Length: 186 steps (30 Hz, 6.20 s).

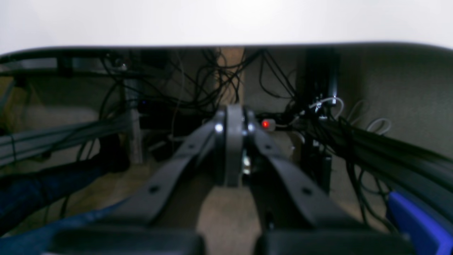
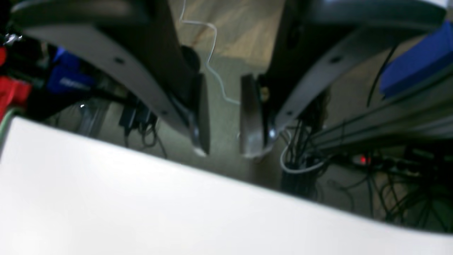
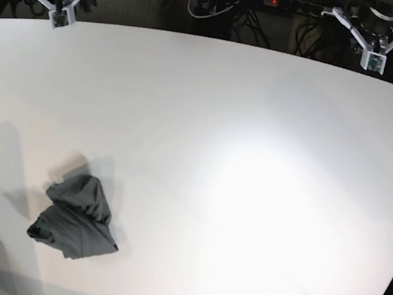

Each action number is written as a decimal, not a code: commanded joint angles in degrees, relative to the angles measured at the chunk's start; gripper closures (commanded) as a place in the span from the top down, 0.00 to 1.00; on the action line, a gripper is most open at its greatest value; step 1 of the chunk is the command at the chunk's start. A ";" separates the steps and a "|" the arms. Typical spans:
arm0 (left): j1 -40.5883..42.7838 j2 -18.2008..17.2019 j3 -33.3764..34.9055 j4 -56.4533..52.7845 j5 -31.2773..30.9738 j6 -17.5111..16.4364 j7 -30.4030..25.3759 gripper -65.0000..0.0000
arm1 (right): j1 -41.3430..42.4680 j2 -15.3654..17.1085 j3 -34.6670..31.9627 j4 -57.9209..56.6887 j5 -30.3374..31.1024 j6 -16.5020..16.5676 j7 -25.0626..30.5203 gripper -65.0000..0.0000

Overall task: Layout the t-shirt on the table in an organized manner, then fold the t-shirt properly
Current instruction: 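Move the right gripper down toward the crumpled grey t-shirt, then close the right gripper on a fold of the grey t-shirt, then lift the t-shirt with the right gripper and drag it across the table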

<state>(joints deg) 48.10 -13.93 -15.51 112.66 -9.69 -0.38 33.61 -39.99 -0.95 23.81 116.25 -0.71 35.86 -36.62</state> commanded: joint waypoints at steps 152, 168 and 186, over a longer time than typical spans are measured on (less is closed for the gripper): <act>-37.06 0.35 -7.13 1.32 -6.17 -0.01 16.29 0.66 | 49.00 4.69 -26.49 -49.56 -14.63 3.48 0.97 0.00; -35.92 0.44 -7.13 1.40 -6.17 -0.01 16.20 0.66 | 39.59 4.95 -33.18 -7.89 -14.63 4.14 -16.08 0.00; -35.13 0.44 -7.13 1.14 -6.17 -0.01 15.76 0.66 | 44.08 2.58 -26.32 -6.66 -14.37 4.14 -18.63 0.00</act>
<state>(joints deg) 13.43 -12.84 -22.39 112.88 -15.75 -0.43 50.74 3.11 1.45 -2.46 108.49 -15.27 40.27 -56.42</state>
